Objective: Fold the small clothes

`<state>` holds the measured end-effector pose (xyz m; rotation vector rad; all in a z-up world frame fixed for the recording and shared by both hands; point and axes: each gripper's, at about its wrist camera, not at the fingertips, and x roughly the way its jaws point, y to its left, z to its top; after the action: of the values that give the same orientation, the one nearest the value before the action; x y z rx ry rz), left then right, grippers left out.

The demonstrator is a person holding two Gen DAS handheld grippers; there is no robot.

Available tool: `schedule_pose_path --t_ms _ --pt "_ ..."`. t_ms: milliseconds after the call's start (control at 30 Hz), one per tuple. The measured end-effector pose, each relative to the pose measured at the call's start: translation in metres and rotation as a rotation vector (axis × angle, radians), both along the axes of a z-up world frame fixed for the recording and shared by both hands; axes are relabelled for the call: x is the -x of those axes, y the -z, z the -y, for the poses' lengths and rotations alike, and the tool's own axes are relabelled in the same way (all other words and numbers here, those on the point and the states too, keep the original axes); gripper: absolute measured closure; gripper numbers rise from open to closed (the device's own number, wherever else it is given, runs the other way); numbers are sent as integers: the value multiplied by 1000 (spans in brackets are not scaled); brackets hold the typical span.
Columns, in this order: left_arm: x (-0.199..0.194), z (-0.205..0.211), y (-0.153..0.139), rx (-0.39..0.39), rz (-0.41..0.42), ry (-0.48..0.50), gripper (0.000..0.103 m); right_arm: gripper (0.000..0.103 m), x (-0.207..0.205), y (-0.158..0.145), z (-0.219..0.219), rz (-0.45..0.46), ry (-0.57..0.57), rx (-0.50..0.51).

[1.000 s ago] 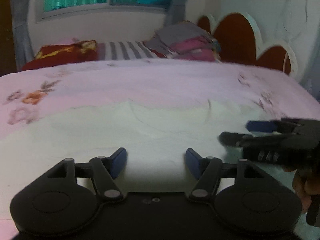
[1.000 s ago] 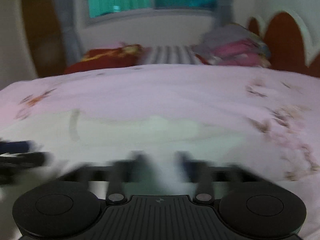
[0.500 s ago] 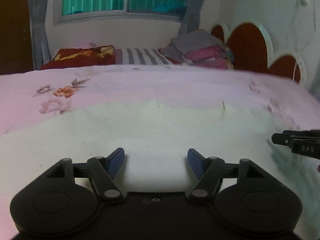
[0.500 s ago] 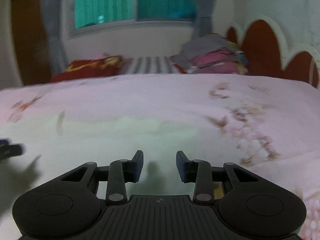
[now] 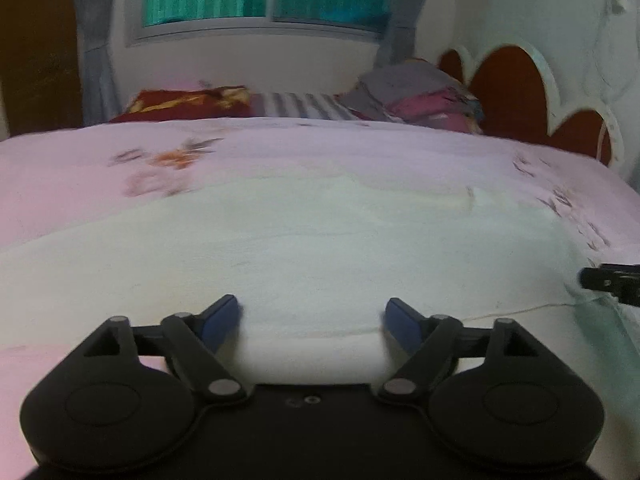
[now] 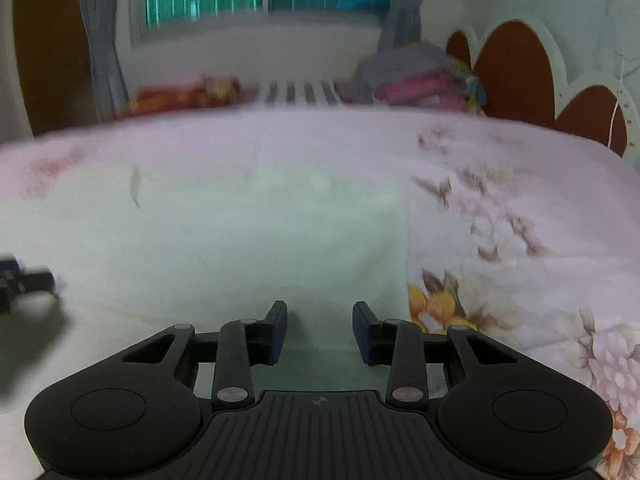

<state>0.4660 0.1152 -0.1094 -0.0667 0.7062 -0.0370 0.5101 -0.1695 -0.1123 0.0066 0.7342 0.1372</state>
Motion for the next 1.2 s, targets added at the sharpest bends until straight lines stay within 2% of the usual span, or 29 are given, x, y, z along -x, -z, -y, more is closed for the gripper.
schedule_pose_path --t_ms 33,133,200,233,267,333,400,533,633,767,867,933,1100,1200 --pt "9 -14 -1 4 -1 -35 22 67 5 -5 -1 18 -5 -3" --pt "38 -67 -3 28 -9 -173 24 67 11 -5 -1 -9 0 -31" --pt "59 -111 -4 50 -2 -290 34 67 16 -3 0 -29 11 -54" --pt "68 -137 -4 73 -10 -357 44 67 20 -1 -2 -39 14 -59" --pt "76 -159 -3 100 -15 -411 48 67 23 0 -4 -49 15 -67" --pt "93 -208 -4 167 -11 -550 48 67 30 3 -10 -65 15 -86" --pt "110 -249 -4 267 28 -662 48 67 32 5 -16 -68 15 -96" --pt "127 -307 6 478 96 -782 53 67 26 6 -27 -75 21 -116" --pt "126 -330 13 592 135 -815 55 67 20 -1 -36 -66 23 -128" --pt "118 -343 21 674 193 -845 56 67 19 -11 -45 -48 23 -124" --pt "112 -341 28 772 245 -819 56 67 20 -14 -48 -43 23 -114" --pt "110 -333 29 843 301 -769 56 67 21 -14 -48 -48 25 -106" --pt "102 -310 45 849 280 -716 56 67 20 -8 -41 -60 47 -98" --pt "92 -309 42 799 276 -700 54 67 18 -5 -40 -66 51 -98"
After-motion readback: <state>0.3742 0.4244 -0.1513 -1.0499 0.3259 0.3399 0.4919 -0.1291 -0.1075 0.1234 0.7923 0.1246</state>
